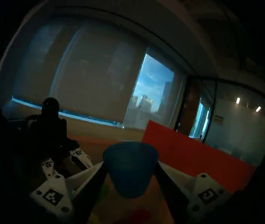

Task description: Pour water

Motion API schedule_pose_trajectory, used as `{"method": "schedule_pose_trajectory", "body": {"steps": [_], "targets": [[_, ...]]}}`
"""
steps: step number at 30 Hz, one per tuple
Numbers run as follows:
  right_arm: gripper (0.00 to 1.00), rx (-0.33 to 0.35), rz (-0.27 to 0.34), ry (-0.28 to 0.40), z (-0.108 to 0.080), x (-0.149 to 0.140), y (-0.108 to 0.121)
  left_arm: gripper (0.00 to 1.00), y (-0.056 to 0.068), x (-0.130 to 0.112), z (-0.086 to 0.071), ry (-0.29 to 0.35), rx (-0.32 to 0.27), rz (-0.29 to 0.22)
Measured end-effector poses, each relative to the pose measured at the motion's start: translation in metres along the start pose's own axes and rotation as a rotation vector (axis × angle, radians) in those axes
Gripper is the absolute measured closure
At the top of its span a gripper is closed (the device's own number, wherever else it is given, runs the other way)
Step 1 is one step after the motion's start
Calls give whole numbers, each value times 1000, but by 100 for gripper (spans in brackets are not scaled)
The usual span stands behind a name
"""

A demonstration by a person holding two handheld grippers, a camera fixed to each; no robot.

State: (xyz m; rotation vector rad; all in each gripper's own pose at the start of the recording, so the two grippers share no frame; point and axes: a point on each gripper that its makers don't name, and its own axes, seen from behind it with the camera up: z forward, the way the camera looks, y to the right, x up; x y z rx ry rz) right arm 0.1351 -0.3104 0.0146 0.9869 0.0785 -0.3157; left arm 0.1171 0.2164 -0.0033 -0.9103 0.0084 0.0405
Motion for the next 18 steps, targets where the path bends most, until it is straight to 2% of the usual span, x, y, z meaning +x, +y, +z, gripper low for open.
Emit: {"method": "schedule_pose_trajectory", "body": {"steps": [9, 18], "targets": [[12, 20, 142, -4, -4, -5, -1, 15, -8, -1, -2, 0, 18, -6], [12, -1, 192, -46, -17, -30, 6, 14, -22, -11, -6, -26, 56, -3]]}}
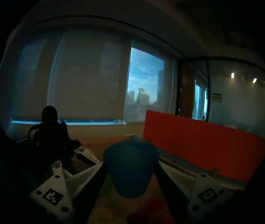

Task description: Pour water

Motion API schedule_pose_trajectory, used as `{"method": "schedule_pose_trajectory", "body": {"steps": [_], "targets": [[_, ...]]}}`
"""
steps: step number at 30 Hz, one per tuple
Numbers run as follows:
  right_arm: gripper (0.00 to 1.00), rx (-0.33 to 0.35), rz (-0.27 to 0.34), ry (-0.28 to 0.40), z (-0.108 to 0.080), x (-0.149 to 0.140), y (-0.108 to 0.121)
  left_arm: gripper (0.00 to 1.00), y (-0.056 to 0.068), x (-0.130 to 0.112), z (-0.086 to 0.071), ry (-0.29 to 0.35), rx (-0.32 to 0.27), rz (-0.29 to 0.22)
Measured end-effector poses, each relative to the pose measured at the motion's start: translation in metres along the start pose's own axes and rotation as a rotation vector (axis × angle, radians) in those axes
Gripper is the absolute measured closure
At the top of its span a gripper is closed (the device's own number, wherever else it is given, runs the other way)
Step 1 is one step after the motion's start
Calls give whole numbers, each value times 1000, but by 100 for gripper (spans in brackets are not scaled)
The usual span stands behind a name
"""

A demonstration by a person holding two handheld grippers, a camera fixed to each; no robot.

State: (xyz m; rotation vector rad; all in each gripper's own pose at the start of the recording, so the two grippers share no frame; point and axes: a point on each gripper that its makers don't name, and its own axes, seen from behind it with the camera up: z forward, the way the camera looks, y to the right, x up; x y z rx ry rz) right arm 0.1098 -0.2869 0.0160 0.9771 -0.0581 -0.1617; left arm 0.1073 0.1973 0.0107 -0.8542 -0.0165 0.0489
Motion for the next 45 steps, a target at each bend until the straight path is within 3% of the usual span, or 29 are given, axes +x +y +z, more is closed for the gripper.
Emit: {"method": "schedule_pose_trajectory", "body": {"steps": [10, 24, 45], "targets": [[12, -37, 23, -67, -24, -39, 13, 15, -23, -23, -5, -54, 57, -5], [12, -76, 44, -130, -51, -86, 23, 15, -35, -47, -11, -117, 79, -6], [10, -90, 69, -219, -63, -144, 30, 15, -34, -97, -7, -271, 51, 1]]}}
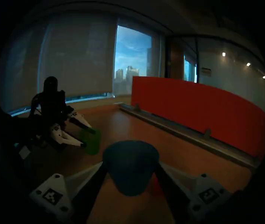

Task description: Pour water

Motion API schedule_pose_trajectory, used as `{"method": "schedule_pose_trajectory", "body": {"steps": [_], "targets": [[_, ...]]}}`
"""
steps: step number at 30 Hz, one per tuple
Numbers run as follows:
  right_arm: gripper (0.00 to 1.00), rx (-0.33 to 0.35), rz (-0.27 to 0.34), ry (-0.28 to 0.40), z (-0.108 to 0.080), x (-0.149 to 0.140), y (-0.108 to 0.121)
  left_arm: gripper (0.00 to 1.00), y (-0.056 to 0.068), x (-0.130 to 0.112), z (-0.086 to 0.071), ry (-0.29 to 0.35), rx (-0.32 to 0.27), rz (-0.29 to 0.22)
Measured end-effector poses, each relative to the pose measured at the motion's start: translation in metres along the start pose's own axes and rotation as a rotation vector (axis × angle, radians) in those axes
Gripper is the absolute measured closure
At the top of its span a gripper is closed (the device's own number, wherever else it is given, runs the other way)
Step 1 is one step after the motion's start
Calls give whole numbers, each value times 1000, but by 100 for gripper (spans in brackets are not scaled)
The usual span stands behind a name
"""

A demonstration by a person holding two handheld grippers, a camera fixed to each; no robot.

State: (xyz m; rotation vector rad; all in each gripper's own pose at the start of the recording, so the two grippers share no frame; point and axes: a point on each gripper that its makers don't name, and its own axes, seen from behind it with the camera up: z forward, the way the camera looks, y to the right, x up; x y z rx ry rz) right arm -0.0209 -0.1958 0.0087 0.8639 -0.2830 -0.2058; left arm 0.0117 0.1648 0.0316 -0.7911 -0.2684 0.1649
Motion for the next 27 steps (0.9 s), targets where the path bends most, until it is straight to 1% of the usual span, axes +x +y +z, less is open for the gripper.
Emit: {"method": "schedule_pose_trajectory", "body": {"steps": [15, 27], "targets": [[9, 31, 8, -127, 7, -56, -3, 14, -1, -38, 9, -141, -20, 11], [8, 27, -1, -219, 13, -101, 2, 14, 0, -54, 10, -202, -37, 22]]}}
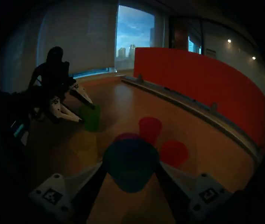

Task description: Pour water

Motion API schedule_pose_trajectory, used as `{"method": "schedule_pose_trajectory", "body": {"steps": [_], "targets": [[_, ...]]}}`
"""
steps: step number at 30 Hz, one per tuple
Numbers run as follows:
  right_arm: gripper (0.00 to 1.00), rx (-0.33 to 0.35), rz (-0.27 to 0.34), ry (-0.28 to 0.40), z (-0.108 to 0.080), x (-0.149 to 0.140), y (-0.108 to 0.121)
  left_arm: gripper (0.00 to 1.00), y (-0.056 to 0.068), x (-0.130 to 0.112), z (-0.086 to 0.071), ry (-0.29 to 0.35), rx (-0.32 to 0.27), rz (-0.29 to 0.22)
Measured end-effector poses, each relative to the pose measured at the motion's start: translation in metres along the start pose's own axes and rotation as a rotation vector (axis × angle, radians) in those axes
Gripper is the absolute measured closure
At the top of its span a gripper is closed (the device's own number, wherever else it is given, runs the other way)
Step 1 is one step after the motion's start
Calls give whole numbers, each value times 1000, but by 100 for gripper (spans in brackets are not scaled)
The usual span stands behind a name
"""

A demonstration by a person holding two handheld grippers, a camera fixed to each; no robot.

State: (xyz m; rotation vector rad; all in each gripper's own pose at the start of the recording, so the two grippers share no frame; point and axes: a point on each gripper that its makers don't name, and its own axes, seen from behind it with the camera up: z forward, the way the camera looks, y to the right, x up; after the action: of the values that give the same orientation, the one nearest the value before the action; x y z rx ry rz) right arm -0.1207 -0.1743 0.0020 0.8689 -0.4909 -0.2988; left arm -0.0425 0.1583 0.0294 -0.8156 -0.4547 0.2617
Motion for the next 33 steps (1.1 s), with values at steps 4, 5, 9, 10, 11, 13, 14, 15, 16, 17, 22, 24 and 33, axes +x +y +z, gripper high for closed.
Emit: {"method": "schedule_pose_trajectory", "body": {"steps": [4, 5, 9, 10, 11, 13, 14, 15, 16, 17, 22, 24, 33], "targets": [[8, 3, 6, -21, 4, -11, 1, 14, 0, -5, 2, -16, -4, 0], [8, 4, 8, -25, 6, -13, 1, 14, 0, -6, 3, -19, -5, -1], [8, 8, 18, -35, 9, -21, 1, 14, 0, -10, 4, -30, -11, -9], [8, 8, 21, -37, 10, -22, 1, 14, 0, -11, 5, -33, -12, -9], [7, 9, 25, -38, 11, -24, 1, 14, 0, -12, 5, -36, -12, -9], [7, 11, 30, -40, 12, -26, 1, 14, 0, -14, 5, -43, -13, -7], [7, 13, 33, -42, 12, -27, 1, 14, 0, -15, 6, -47, -14, -5], [7, 15, 35, -43, 13, -28, 0, 14, 0, -16, 6, -50, -14, -3], [7, 15, 35, -45, 13, -29, 0, 14, 0, -17, 6, -53, -15, -2], [7, 15, 35, -47, 14, -30, 0, 14, 1, -18, 7, -57, -17, -1], [7, 14, 31, -53, 16, -33, 0, 14, 3, -21, 9, -64, -26, -4], [7, 15, 30, -55, 17, -34, 0, 14, 2, -22, 10, -65, -26, -8], [6, 13, 28, -60, 18, -35, -1, 14, 2, -27, 12, -67, -28, -17]]}}
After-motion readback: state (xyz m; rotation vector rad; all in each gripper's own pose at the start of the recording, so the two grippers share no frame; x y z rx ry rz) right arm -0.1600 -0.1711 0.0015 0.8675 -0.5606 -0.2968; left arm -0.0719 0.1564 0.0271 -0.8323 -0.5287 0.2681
